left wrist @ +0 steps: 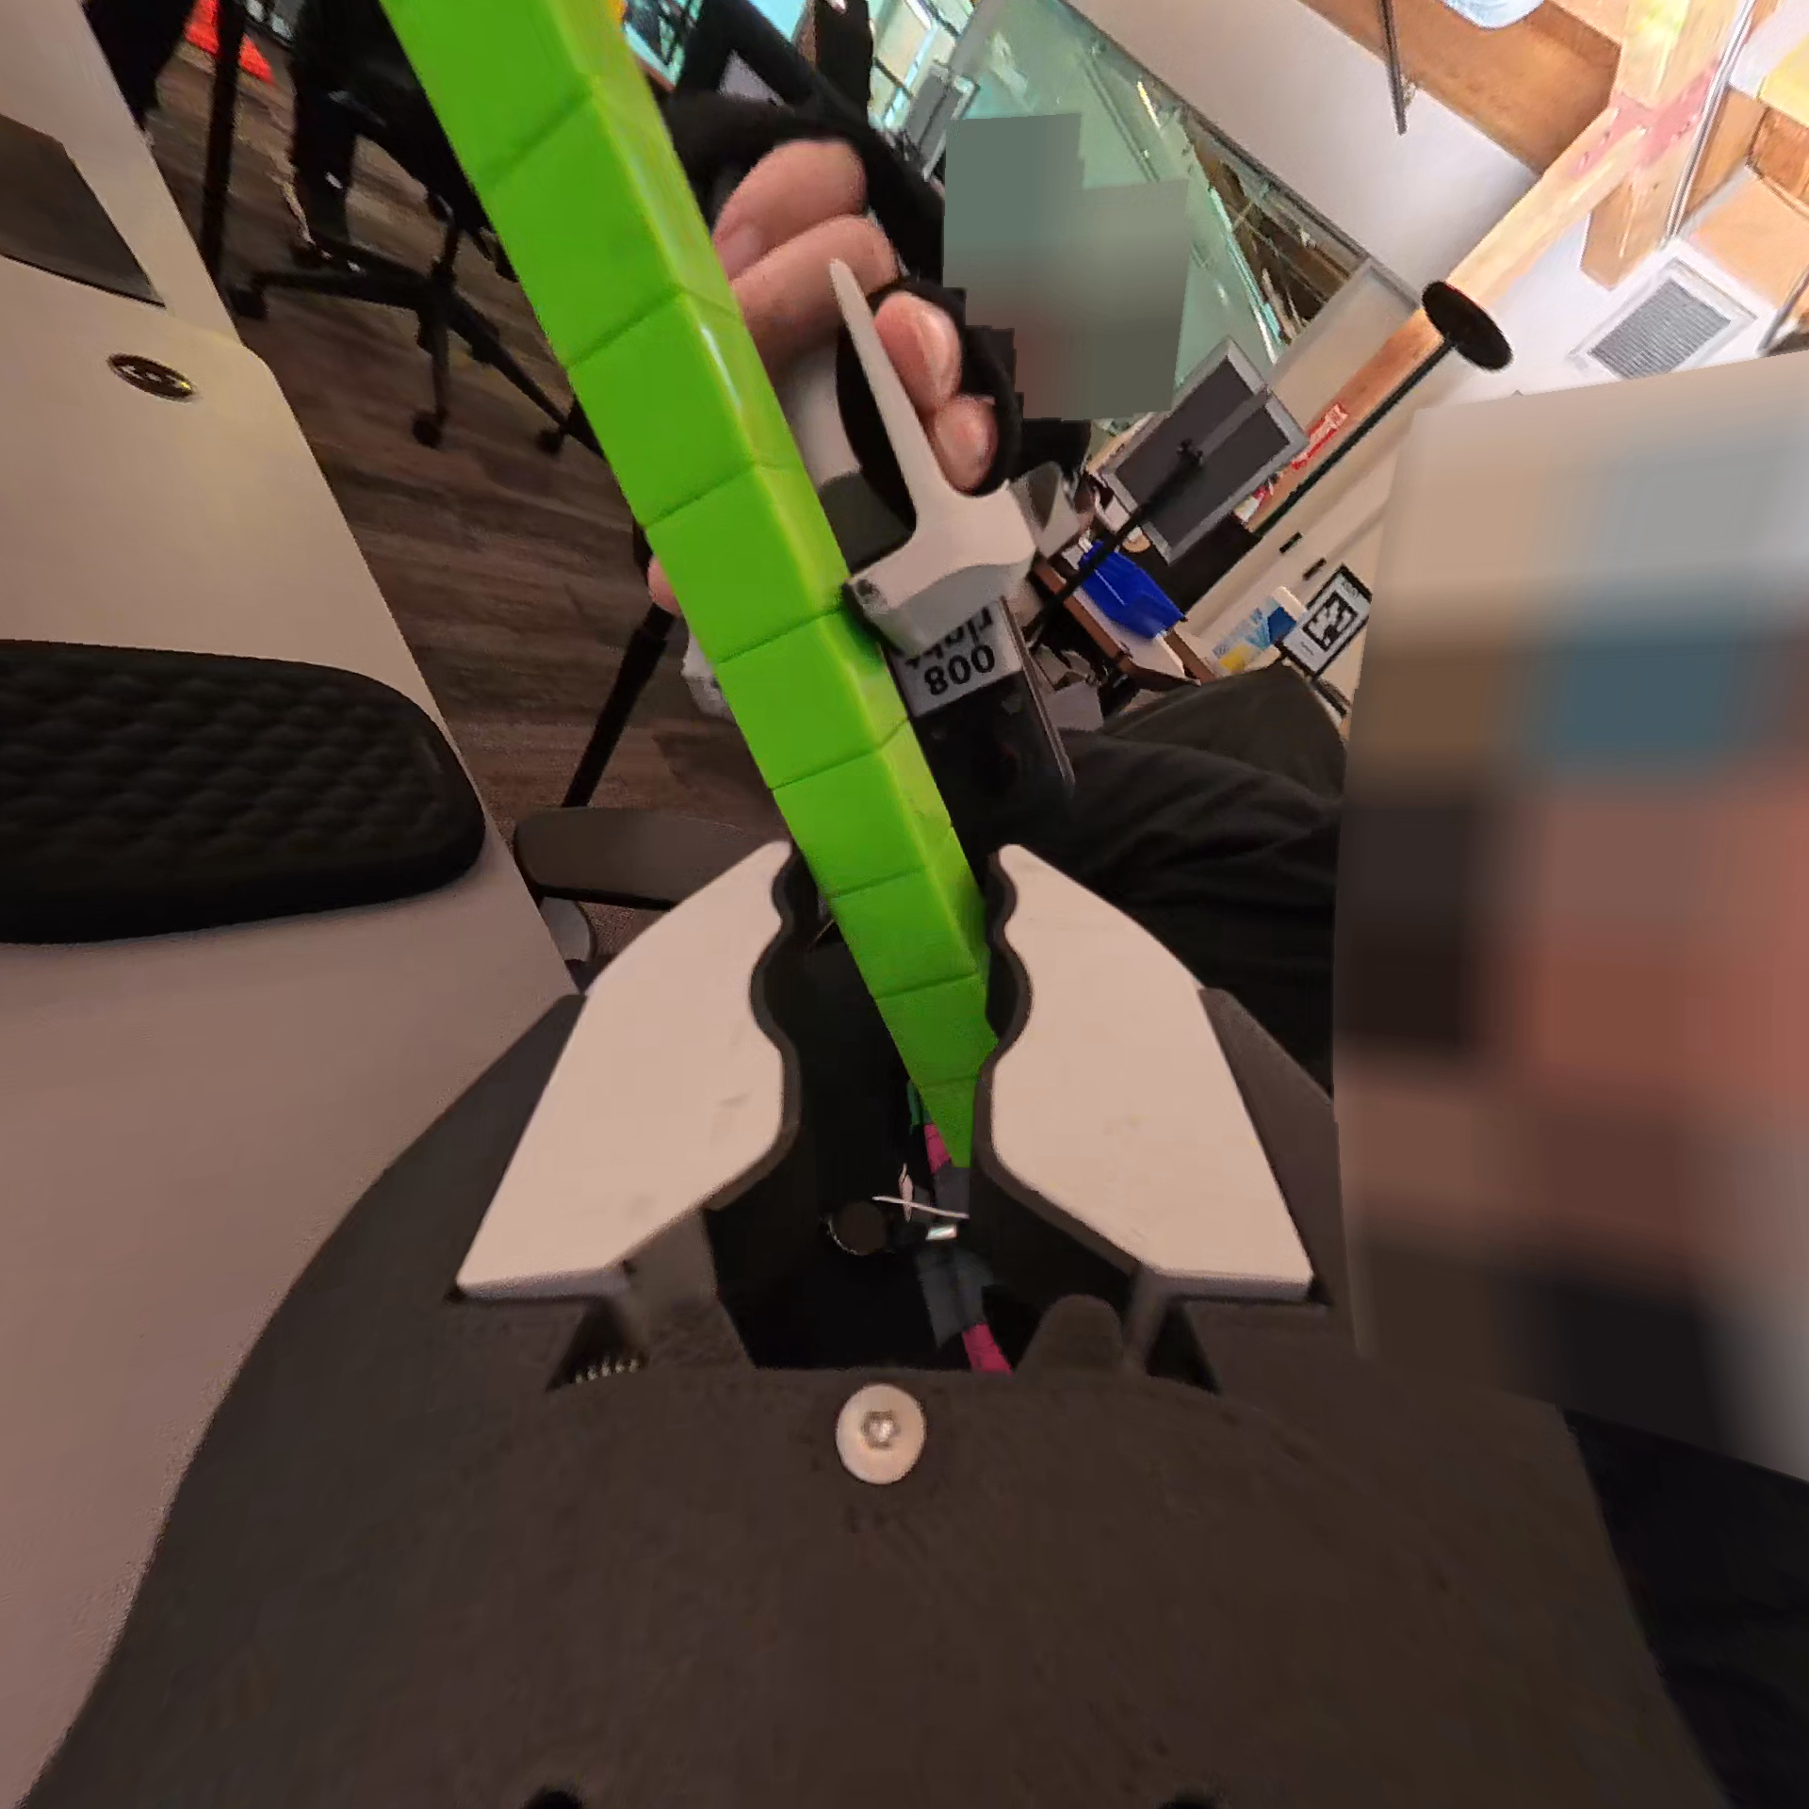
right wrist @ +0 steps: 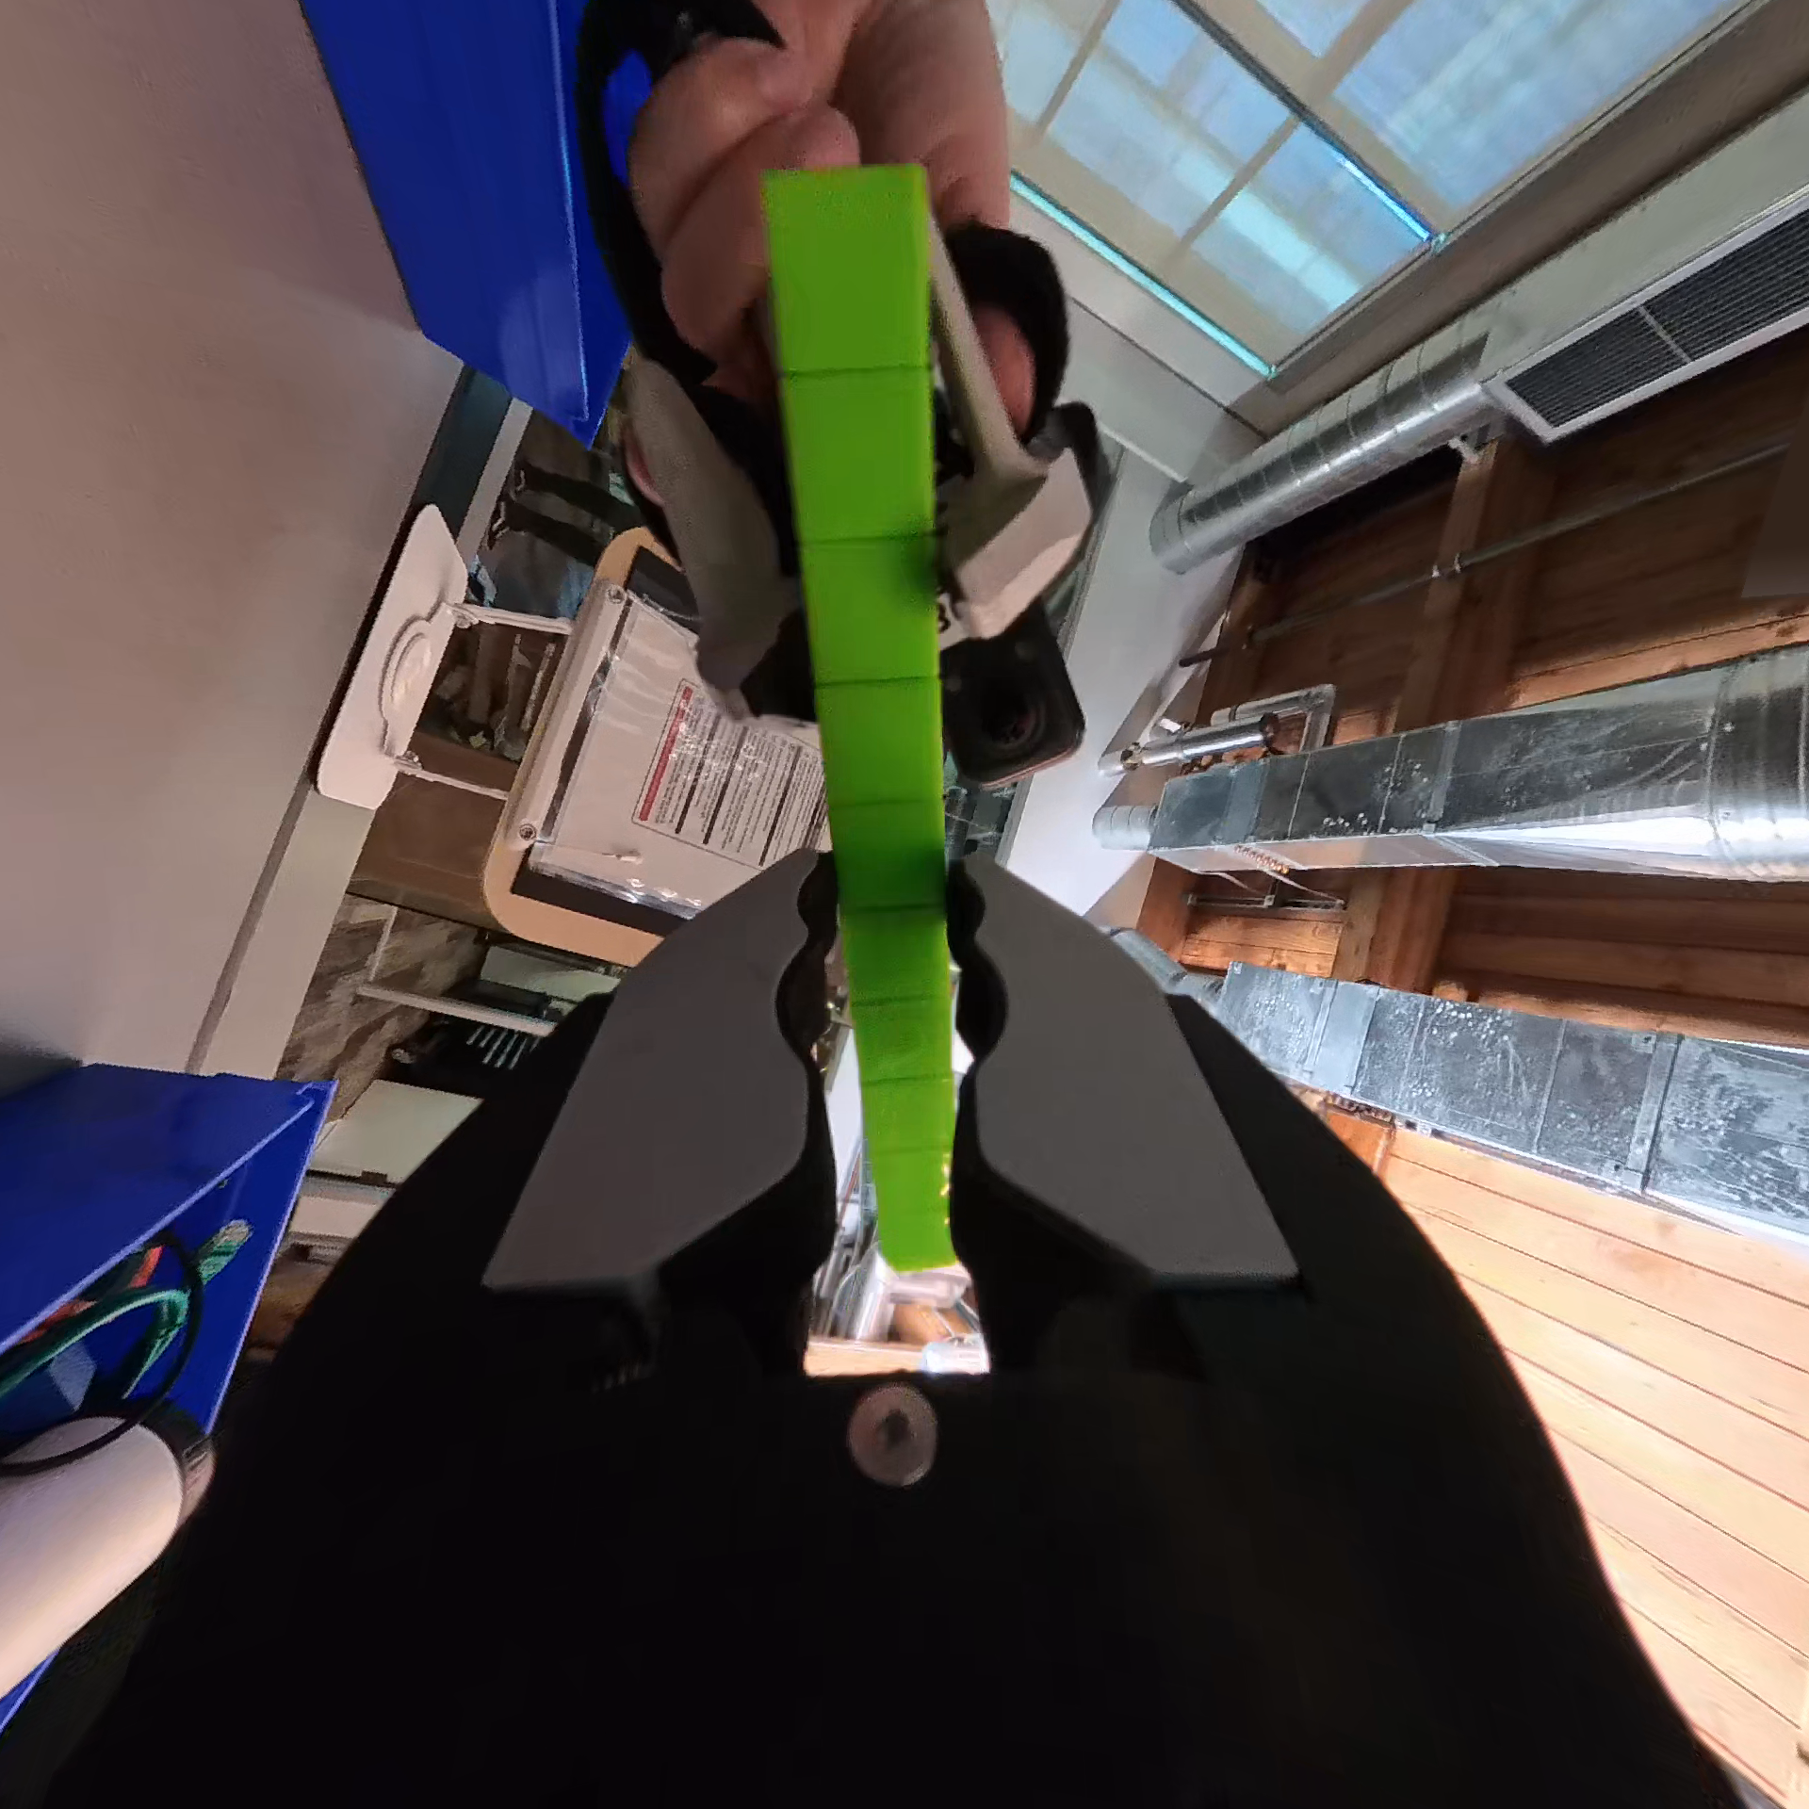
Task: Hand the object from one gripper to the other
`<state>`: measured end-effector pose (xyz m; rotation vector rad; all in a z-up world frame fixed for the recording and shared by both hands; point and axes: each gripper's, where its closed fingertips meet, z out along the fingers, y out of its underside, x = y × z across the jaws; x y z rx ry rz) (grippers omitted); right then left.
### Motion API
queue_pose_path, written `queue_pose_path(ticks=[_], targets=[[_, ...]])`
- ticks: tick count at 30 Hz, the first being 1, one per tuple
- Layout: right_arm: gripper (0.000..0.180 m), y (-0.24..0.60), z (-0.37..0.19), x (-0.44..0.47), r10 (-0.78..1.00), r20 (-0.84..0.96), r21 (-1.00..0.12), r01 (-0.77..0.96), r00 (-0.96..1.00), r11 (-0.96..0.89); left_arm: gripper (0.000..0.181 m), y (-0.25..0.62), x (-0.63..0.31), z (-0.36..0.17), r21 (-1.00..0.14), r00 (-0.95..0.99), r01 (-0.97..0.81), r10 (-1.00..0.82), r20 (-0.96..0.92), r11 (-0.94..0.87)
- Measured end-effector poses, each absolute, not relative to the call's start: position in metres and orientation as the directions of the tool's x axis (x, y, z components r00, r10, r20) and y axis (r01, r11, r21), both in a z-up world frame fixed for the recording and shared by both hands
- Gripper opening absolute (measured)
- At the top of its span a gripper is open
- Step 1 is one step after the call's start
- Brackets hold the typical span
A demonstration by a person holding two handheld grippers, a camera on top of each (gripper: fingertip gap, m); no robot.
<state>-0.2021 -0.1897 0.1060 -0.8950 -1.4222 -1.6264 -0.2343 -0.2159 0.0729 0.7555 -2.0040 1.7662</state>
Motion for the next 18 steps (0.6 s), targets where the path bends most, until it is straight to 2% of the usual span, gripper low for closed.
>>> queue_pose_path(ticks=[3,6,7,9,11,13,15,18], targets=[[0.025,-0.189,0.113,-0.199,-0.138,0.903,0.400,0.913,-0.407,-0.081,0.027,-0.216,-0.230,0.074,-0.810,-0.808,-0.583,-0.149,0.570,0.066],[0.035,-0.194,0.143,-0.180,-0.279,0.916,0.238,0.949,-0.290,-0.205,0.023,-0.207,-0.217,0.095,-0.836,-0.820,-0.544,-0.162,0.549,-0.077],[0.036,-0.198,0.149,-0.171,-0.310,0.920,0.166,0.955,-0.240,-0.246,0.023,-0.201,-0.211,0.102,-0.843,-0.822,-0.522,-0.189,0.537,-0.126],[0.035,-0.206,0.158,-0.164,-0.409,0.912,-0.069,0.967,-0.038,-0.244,0.022,-0.185,-0.201,0.119,-0.860,-0.829,-0.445,-0.250,0.501,-0.248],[0.035,-0.204,0.150,-0.174,-0.428,0.876,-0.303,0.944,0.223,-0.129,0.022,-0.167,-0.196,0.138,-0.856,-0.825,-0.367,-0.297,0.480,-0.364],[0.034,-0.197,0.144,-0.196,-0.425,0.815,-0.434,0.901,0.392,-0.001,0.023,-0.149,-0.193,0.152,-0.837,-0.809,-0.296,-0.345,0.476,-0.459],[0.031,-0.186,0.140,-0.213,-0.430,0.770,-0.497,0.865,0.472,0.059,0.023,-0.137,-0.193,0.161,-0.803,-0.794,-0.264,-0.352,0.496,-0.535],[0.029,-0.164,0.135,-0.230,-0.438,0.754,-0.512,0.856,0.489,0.073,0.023,-0.132,-0.195,0.167,-0.779,-0.780,-0.250,-0.357,0.514,-0.575]])
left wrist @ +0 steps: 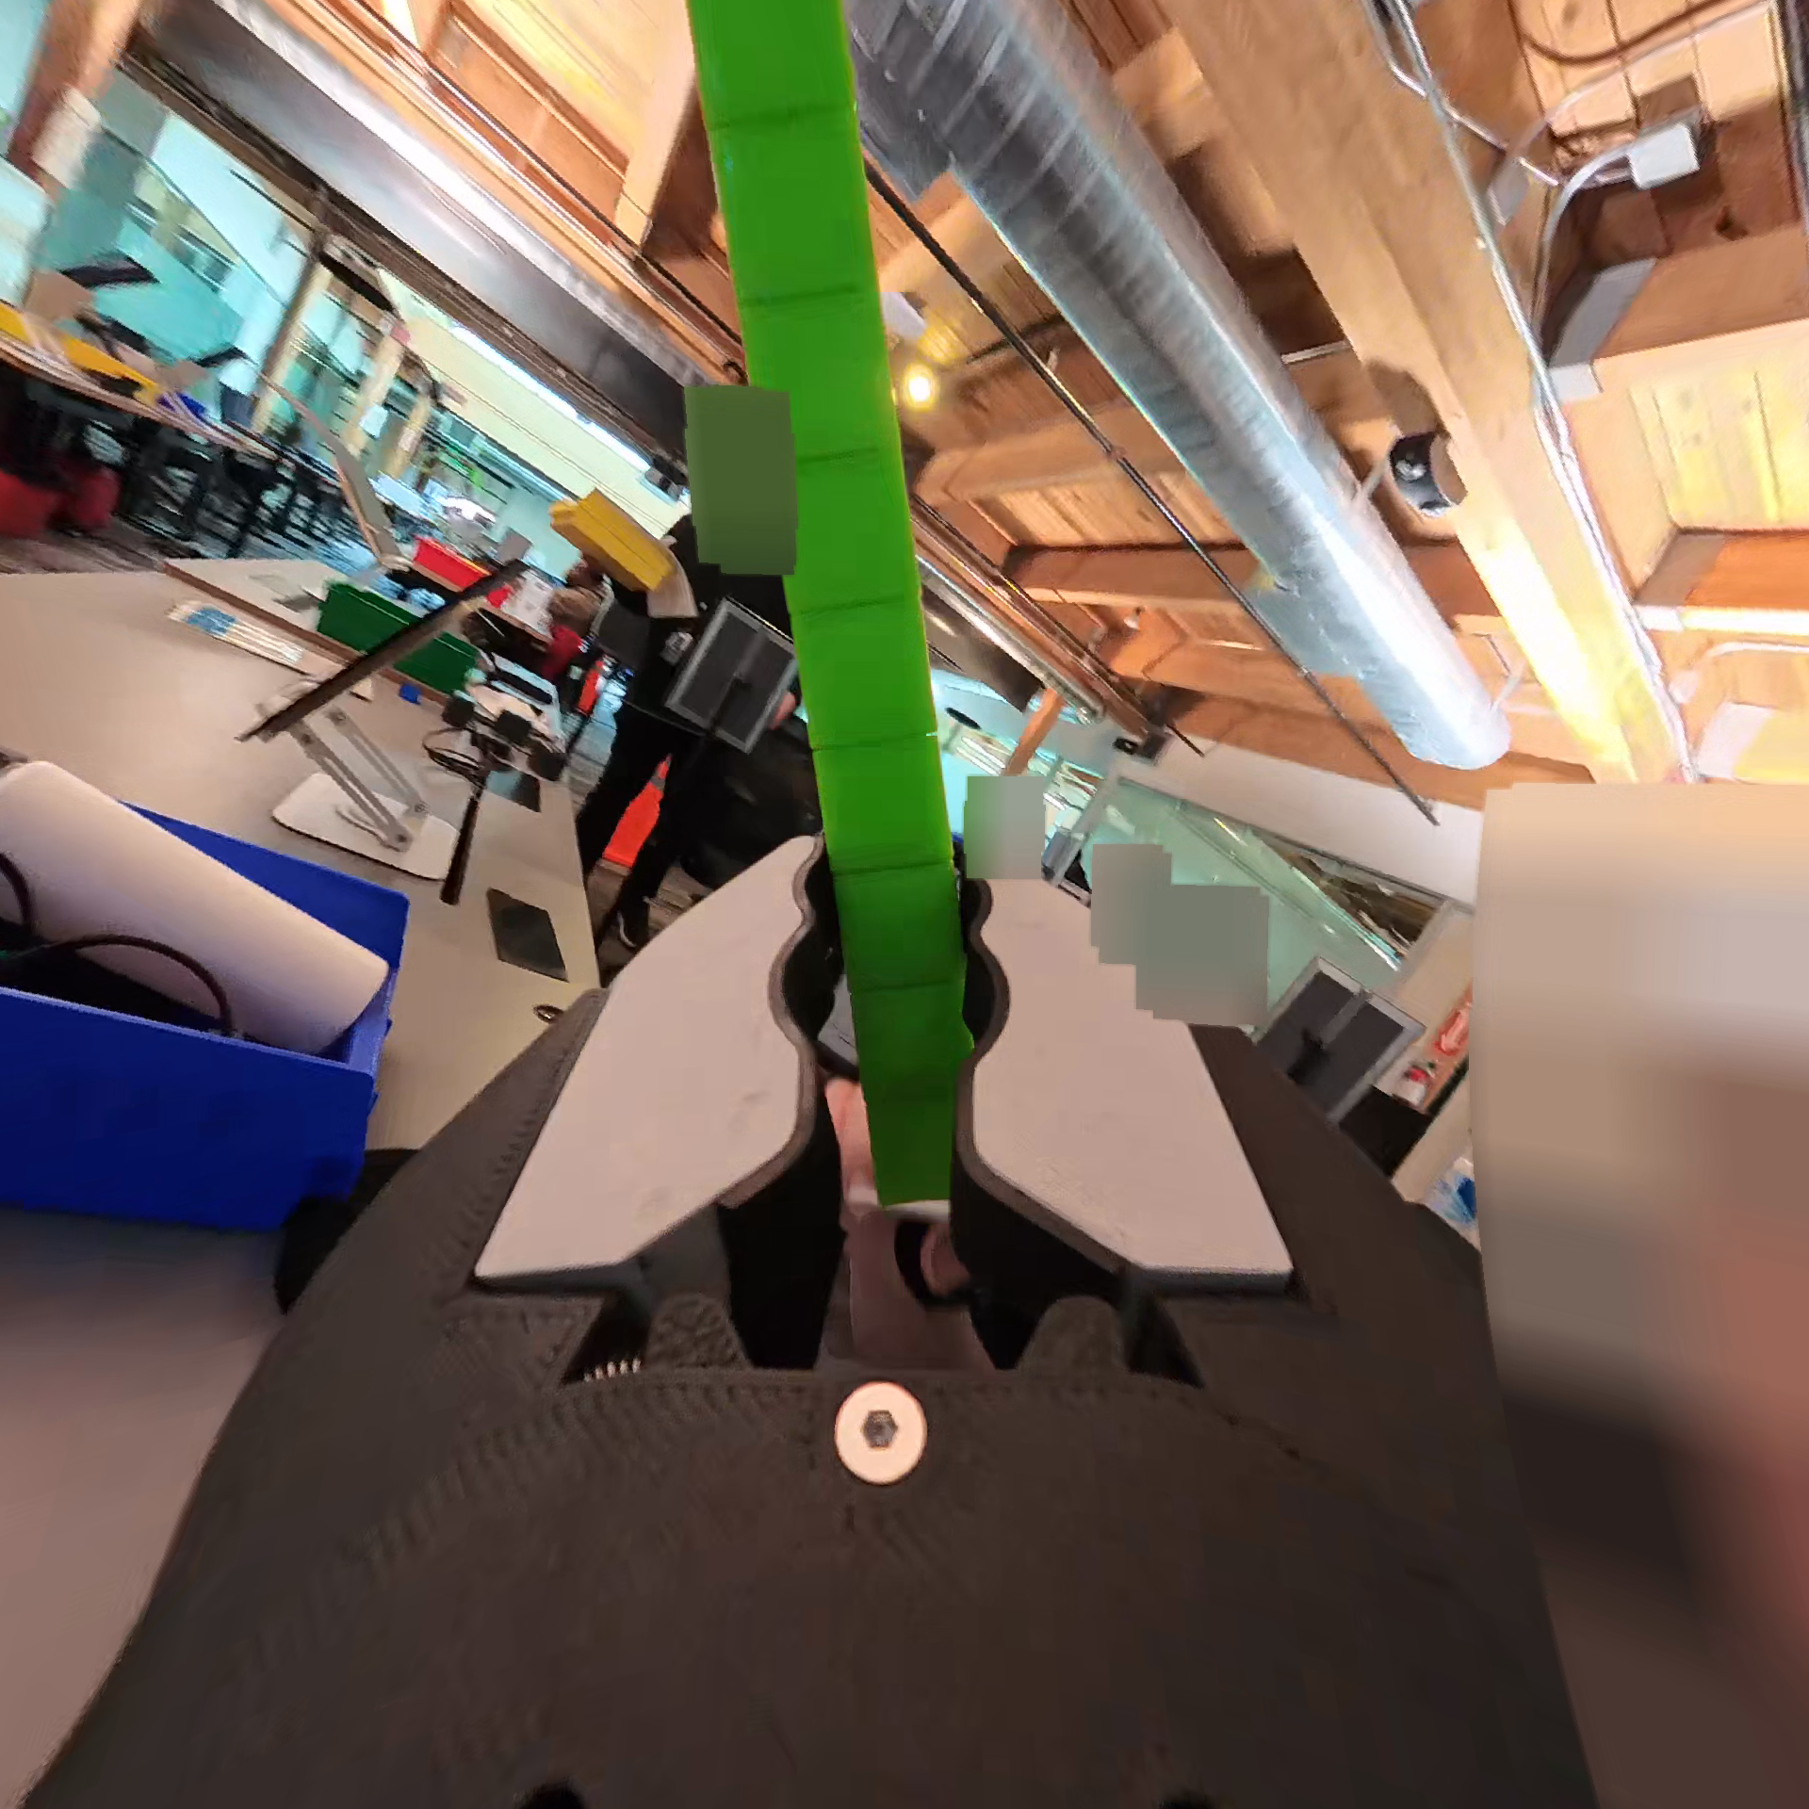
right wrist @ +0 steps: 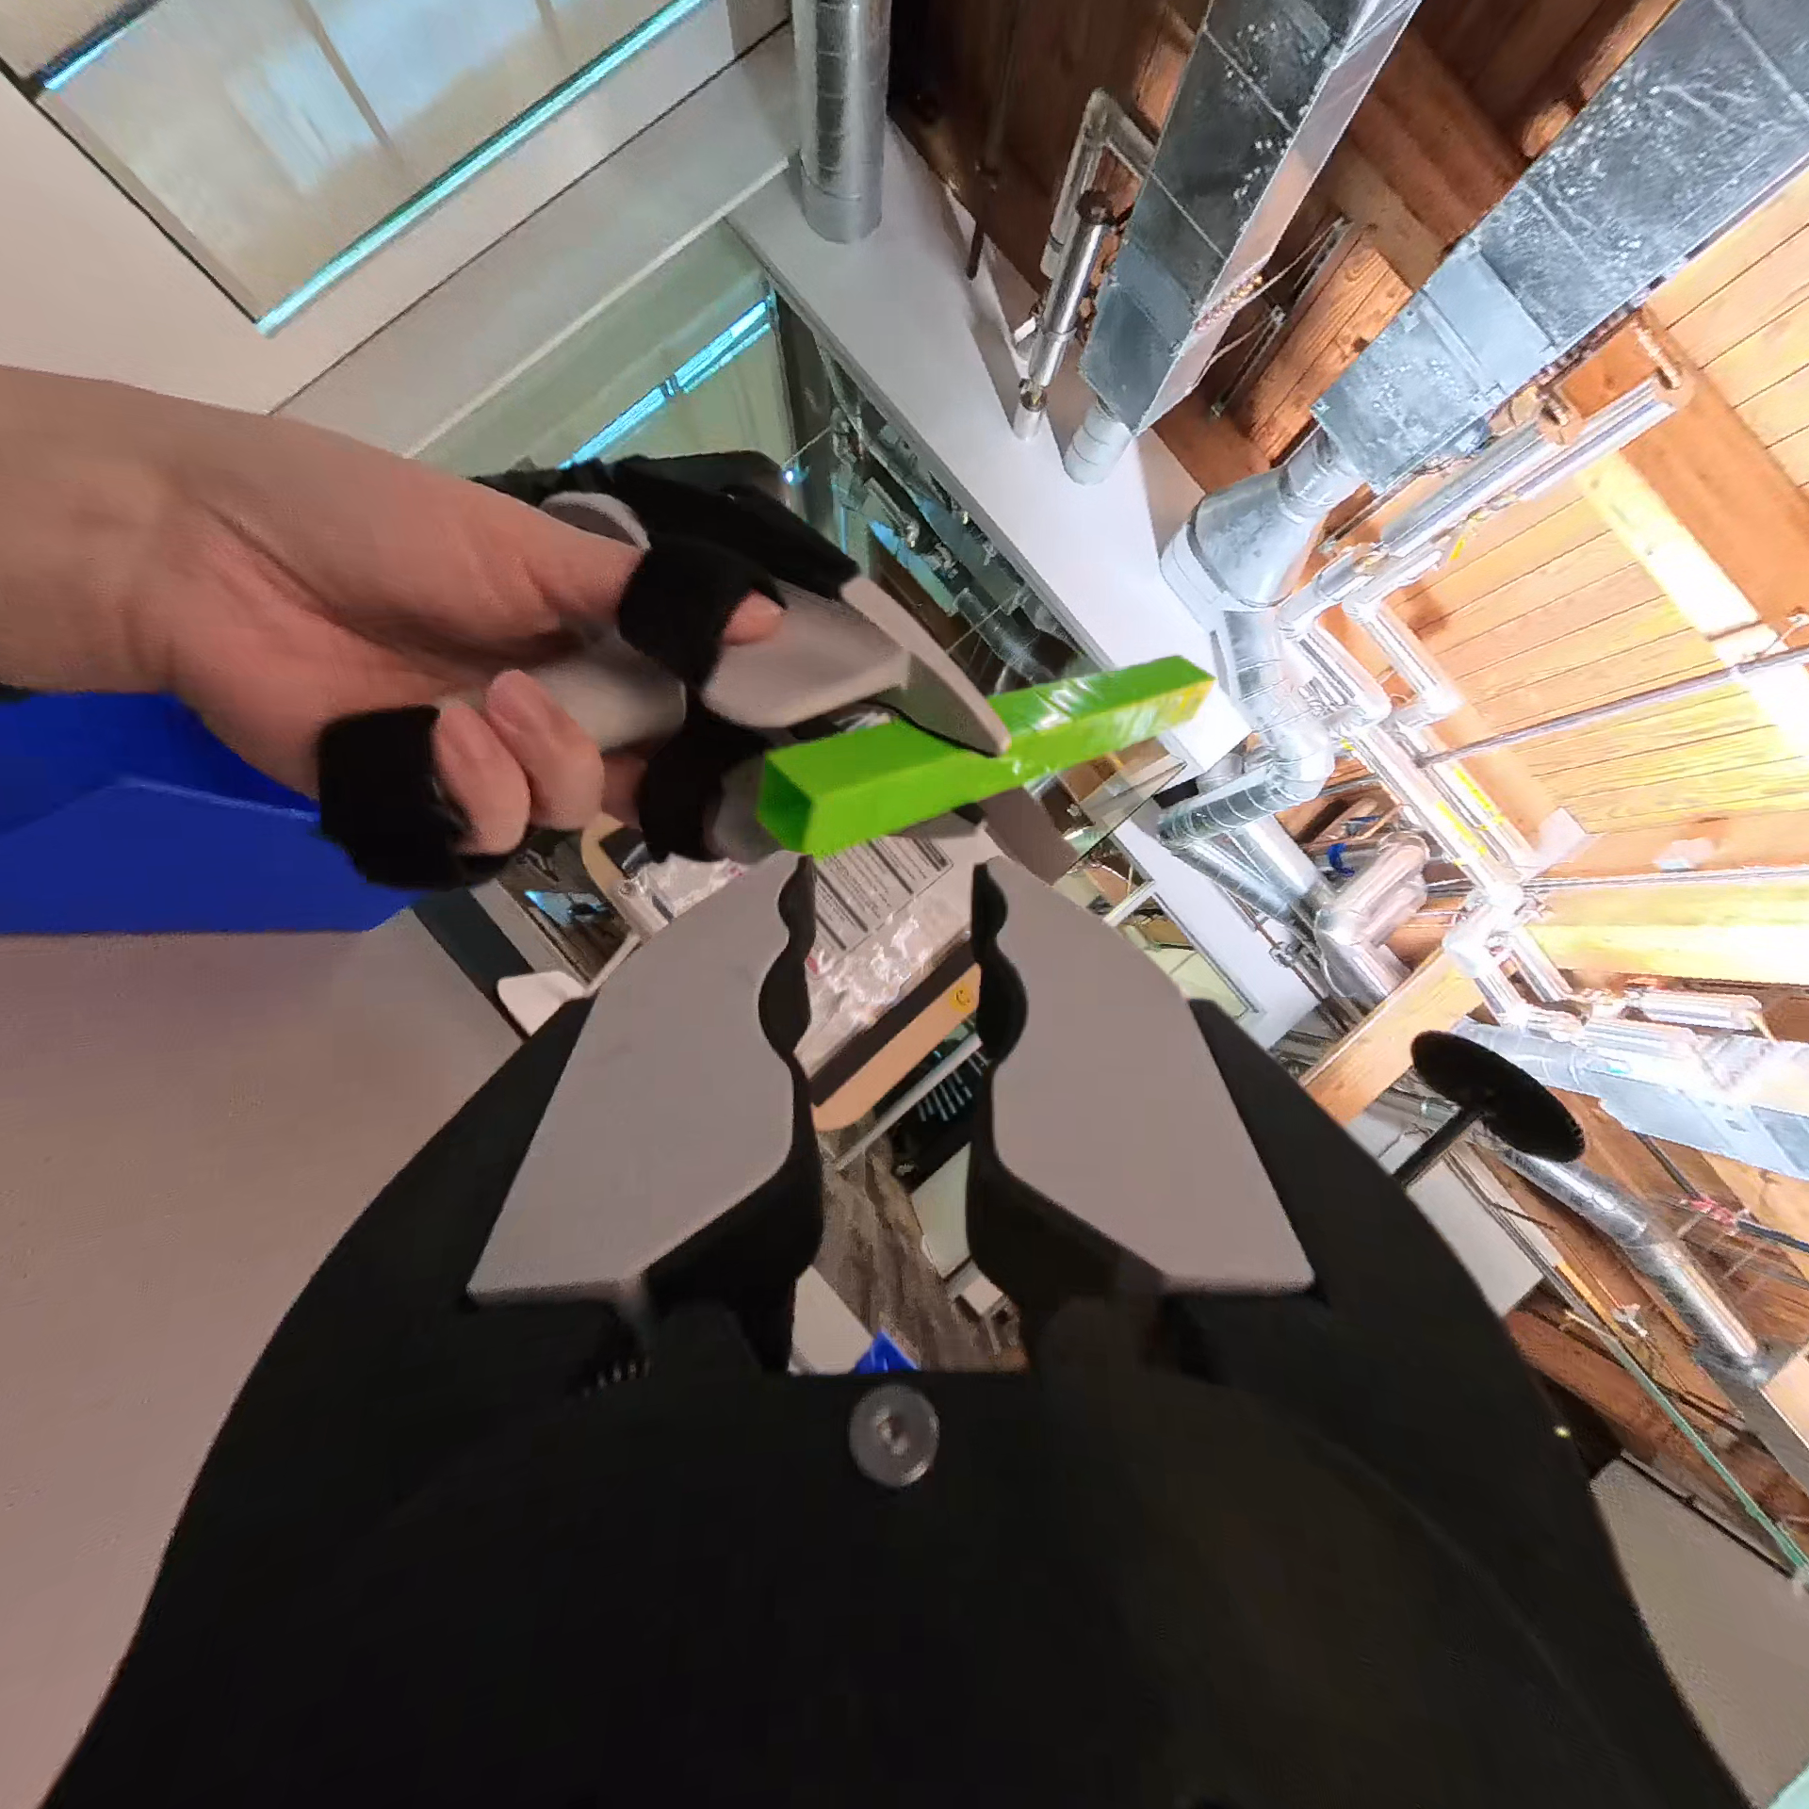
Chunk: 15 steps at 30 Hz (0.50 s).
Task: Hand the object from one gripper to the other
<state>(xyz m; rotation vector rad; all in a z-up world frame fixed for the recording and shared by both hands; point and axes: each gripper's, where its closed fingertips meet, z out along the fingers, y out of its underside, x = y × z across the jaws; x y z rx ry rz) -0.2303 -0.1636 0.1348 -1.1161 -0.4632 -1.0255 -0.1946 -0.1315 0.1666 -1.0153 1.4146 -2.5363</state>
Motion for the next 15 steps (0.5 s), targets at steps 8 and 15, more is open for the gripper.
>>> queue_pose_path(ticks=[8,15], targets=[[0.021,-0.135,0.140,-0.227,-0.475,0.618,-0.632,0.755,0.626,0.174,0.023,-0.126,-0.196,0.173,-0.750,-0.761,-0.199,-0.383,0.524,-0.631],[0.015,-0.124,0.144,-0.220,-0.515,0.532,-0.662,0.709,0.672,0.241,0.022,-0.120,-0.196,0.176,-0.733,-0.743,-0.147,-0.415,0.526,-0.664]])
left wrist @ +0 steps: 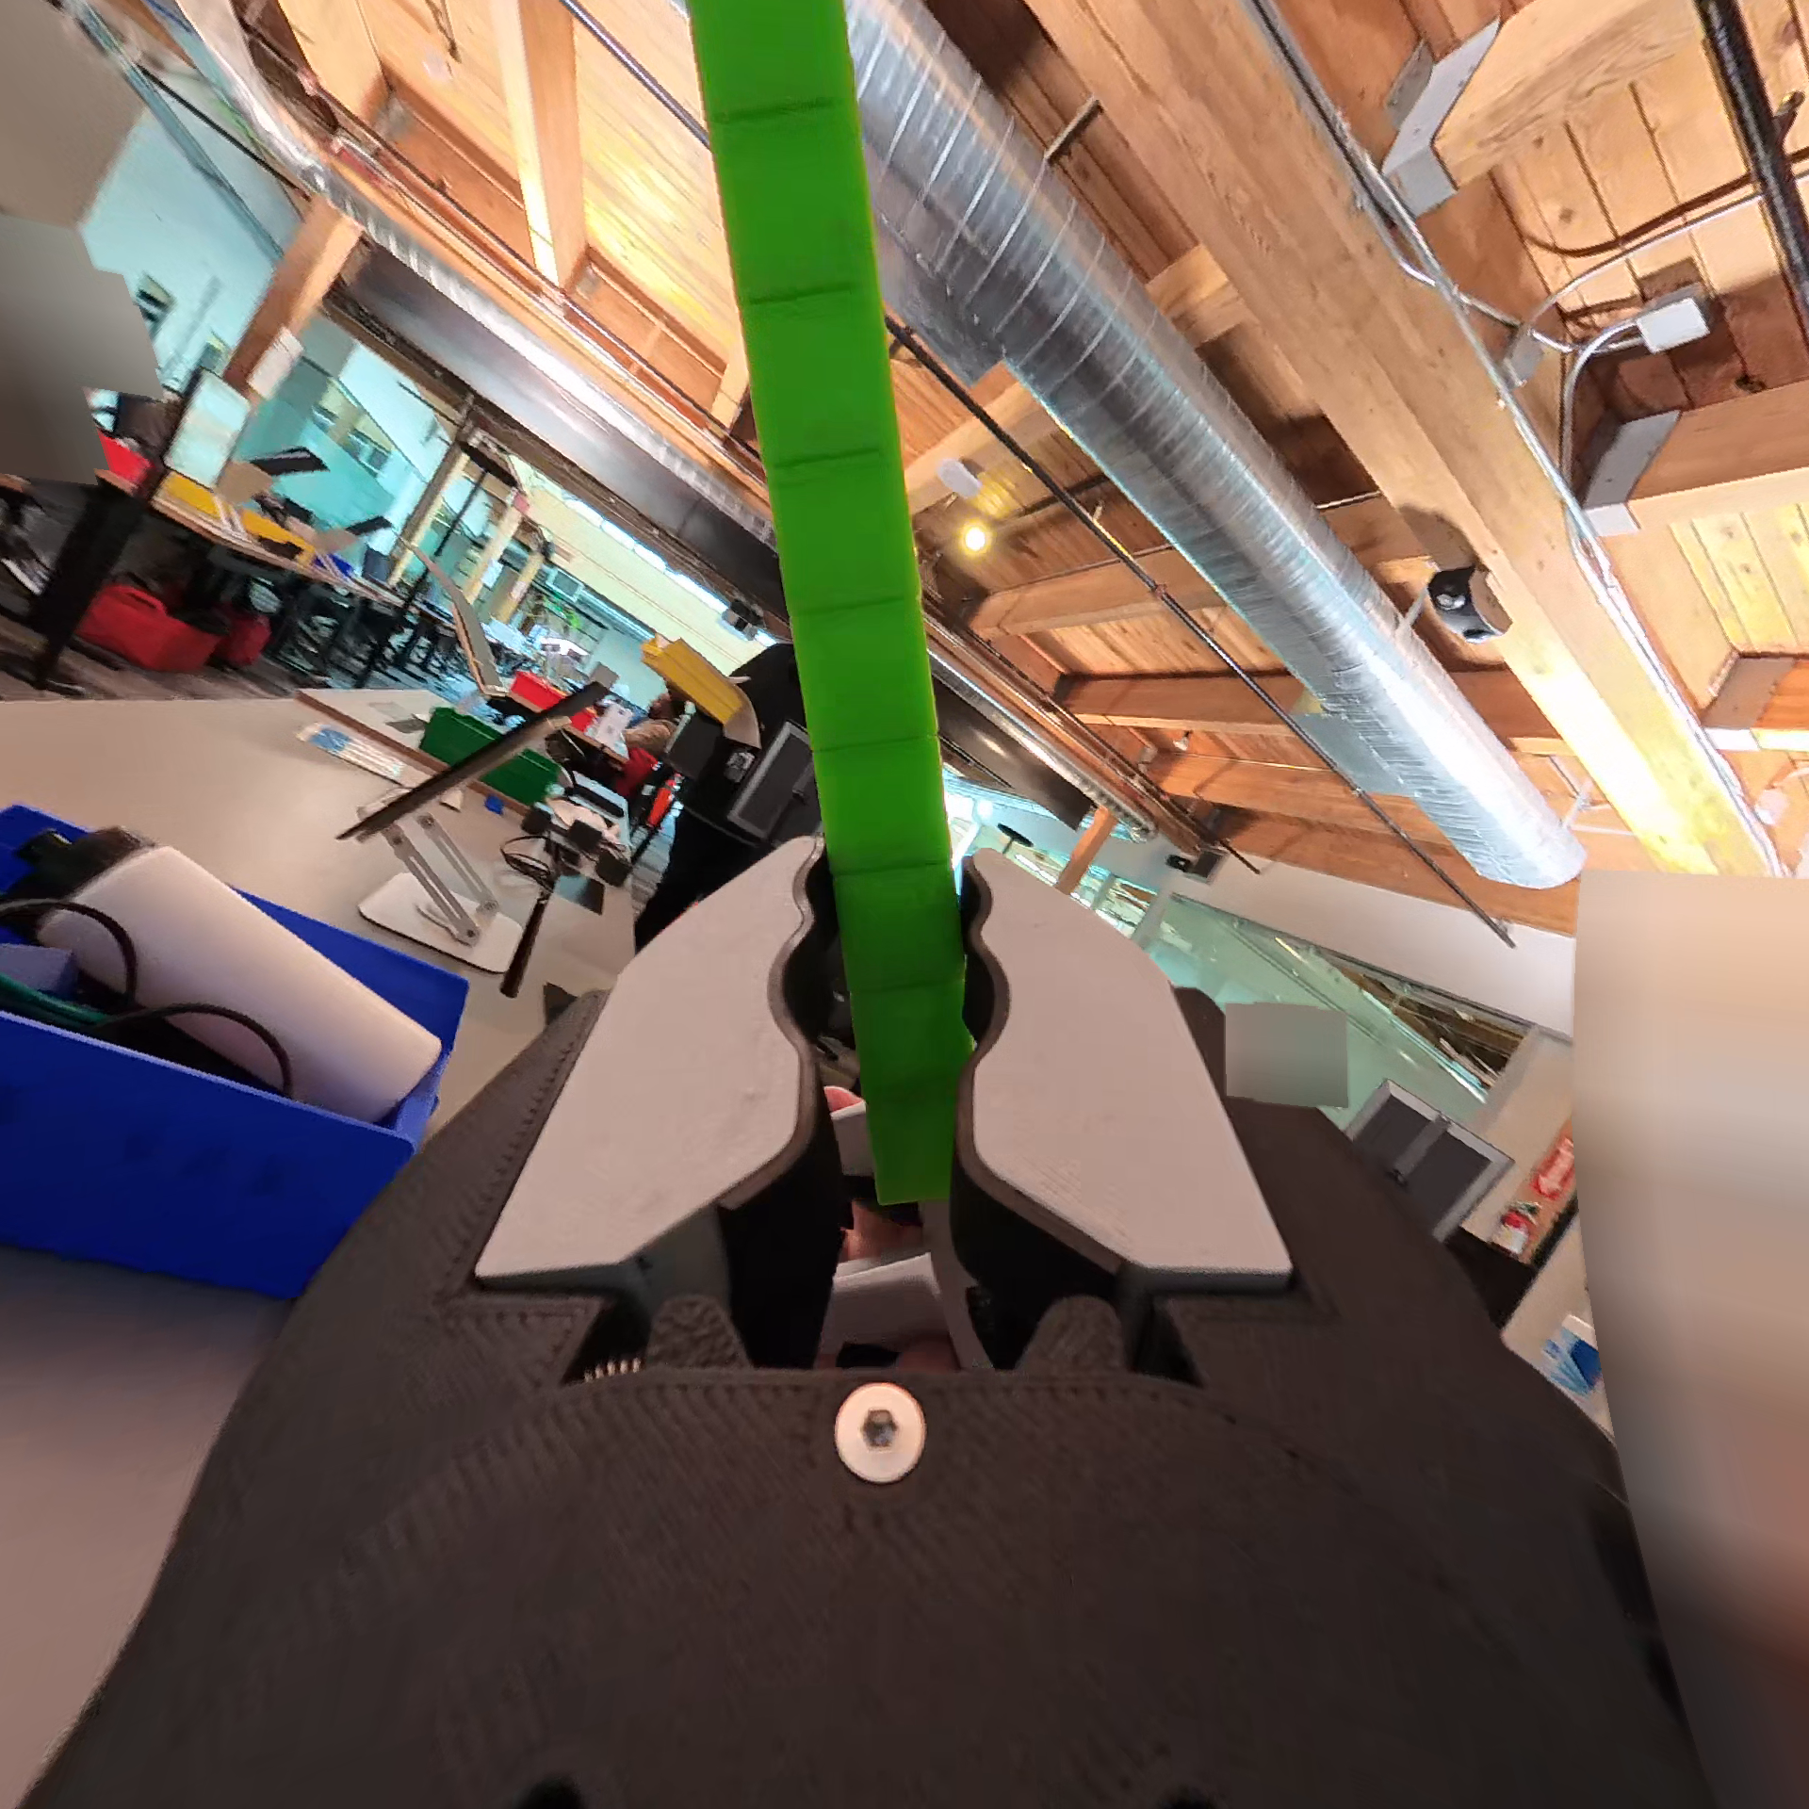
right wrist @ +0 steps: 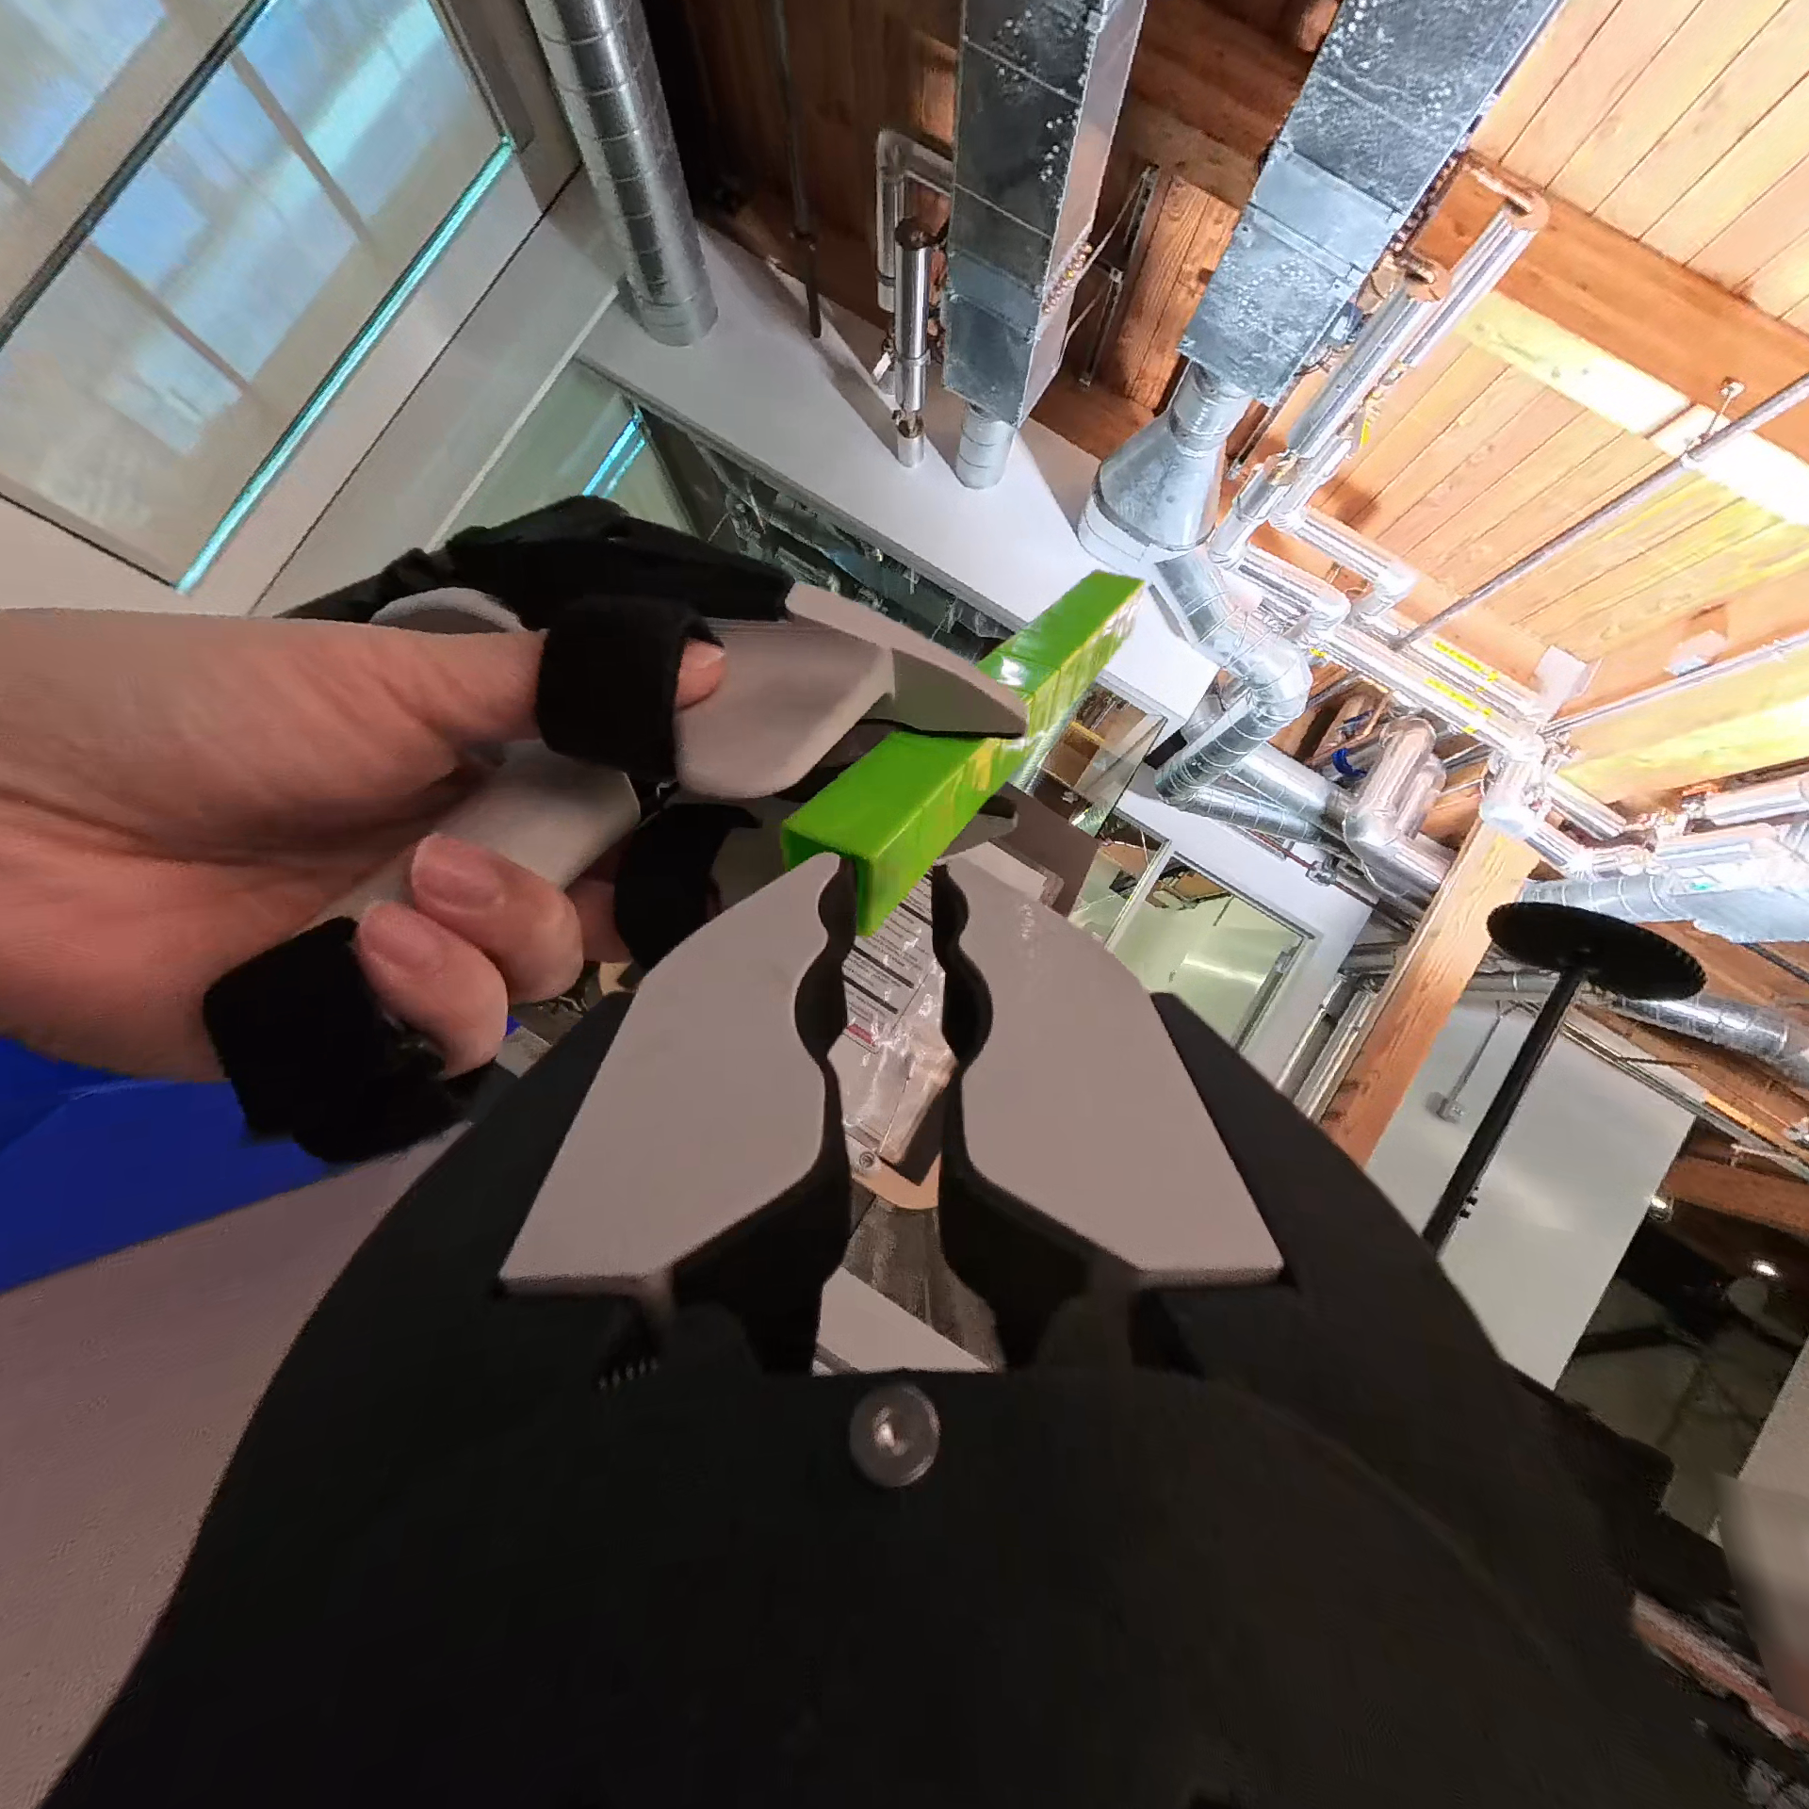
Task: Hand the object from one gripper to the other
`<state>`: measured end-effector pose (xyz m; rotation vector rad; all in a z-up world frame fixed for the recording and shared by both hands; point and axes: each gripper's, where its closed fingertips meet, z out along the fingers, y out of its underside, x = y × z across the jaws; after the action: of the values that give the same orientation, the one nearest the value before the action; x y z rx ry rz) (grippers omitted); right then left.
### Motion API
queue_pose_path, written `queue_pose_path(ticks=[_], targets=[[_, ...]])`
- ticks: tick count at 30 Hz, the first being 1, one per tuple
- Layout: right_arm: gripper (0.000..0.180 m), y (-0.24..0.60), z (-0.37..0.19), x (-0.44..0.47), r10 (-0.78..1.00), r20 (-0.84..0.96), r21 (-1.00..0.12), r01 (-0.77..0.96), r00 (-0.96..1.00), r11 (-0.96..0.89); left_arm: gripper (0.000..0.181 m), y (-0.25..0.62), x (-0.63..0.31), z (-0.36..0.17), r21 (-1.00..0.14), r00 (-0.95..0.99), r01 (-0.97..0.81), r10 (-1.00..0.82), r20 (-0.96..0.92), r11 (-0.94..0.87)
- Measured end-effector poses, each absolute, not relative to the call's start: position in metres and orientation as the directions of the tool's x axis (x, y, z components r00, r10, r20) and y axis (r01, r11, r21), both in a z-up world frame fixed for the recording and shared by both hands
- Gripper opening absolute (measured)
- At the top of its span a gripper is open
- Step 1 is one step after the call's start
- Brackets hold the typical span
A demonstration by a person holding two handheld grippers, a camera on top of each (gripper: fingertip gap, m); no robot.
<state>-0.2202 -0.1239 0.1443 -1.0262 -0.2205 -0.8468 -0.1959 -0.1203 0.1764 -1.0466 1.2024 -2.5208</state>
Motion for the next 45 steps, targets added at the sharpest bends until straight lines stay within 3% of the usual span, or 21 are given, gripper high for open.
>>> queue_pose_path(ticks=[7,11,14,18,22,24,26,32,41,45], targets=[[0.003,-0.140,0.155,-0.213,-0.554,0.393,-0.641,0.650,0.734,0.408,0.024,-0.134,-0.202,0.179,-0.778,-0.754,-0.114,-0.456,0.473,-0.618],[0.003,-0.152,0.164,-0.195,-0.342,0.174,-0.731,0.354,0.923,0.583,0.048,-0.141,-0.206,0.185,-0.884,-0.724,0.047,-0.626,0.291,-0.466],[0.003,-0.157,0.165,-0.173,-0.029,-0.088,-0.744,-0.046,0.996,0.667,0.063,-0.130,-0.213,0.196,-0.891,-0.685,0.133,-0.690,0.234,-0.434],[0.002,-0.175,0.159,-0.135,0.420,-0.368,-0.527,-0.558,0.830,0.641,0.064,-0.098,-0.215,0.206,-0.884,-0.625,0.169,-0.740,0.247,-0.437],[0.002,-0.192,0.130,-0.085,0.647,-0.501,-0.218,-0.807,0.575,0.549,0.061,-0.060,-0.218,0.216,-0.851,-0.592,0.208,-0.755,0.284,-0.483],[0.002,-0.198,0.114,-0.065,0.710,-0.513,-0.098,-0.855,0.482,0.510,0.058,-0.046,-0.220,0.218,-0.841,-0.575,0.226,-0.764,0.293,-0.492],[0.002,-0.201,0.101,-0.054,0.722,-0.525,-0.054,-0.864,0.451,0.500,0.055,-0.037,-0.222,0.221,-0.834,-0.566,0.240,-0.770,0.295,-0.496],[0.002,-0.192,0.109,-0.086,0.825,-0.423,-0.136,-0.926,0.375,0.352,0.058,-0.040,-0.218,0.217,-0.873,-0.564,0.242,-0.794,0.228,-0.423],[0.002,-0.158,0.097,-0.180,0.920,-0.391,-0.238,-0.961,-0.040,-0.143,0.053,-0.092,-0.245,0.214,-0.920,-0.799,0.232,-0.602,0.004,-0.315],[0.001,-0.151,0.093,-0.204,0.910,-0.387,-0.238,-0.938,-0.147,-0.253,0.058,-0.106,-0.261,0.216,-0.922,-0.834,0.270,-0.547,-0.079,-0.277]])
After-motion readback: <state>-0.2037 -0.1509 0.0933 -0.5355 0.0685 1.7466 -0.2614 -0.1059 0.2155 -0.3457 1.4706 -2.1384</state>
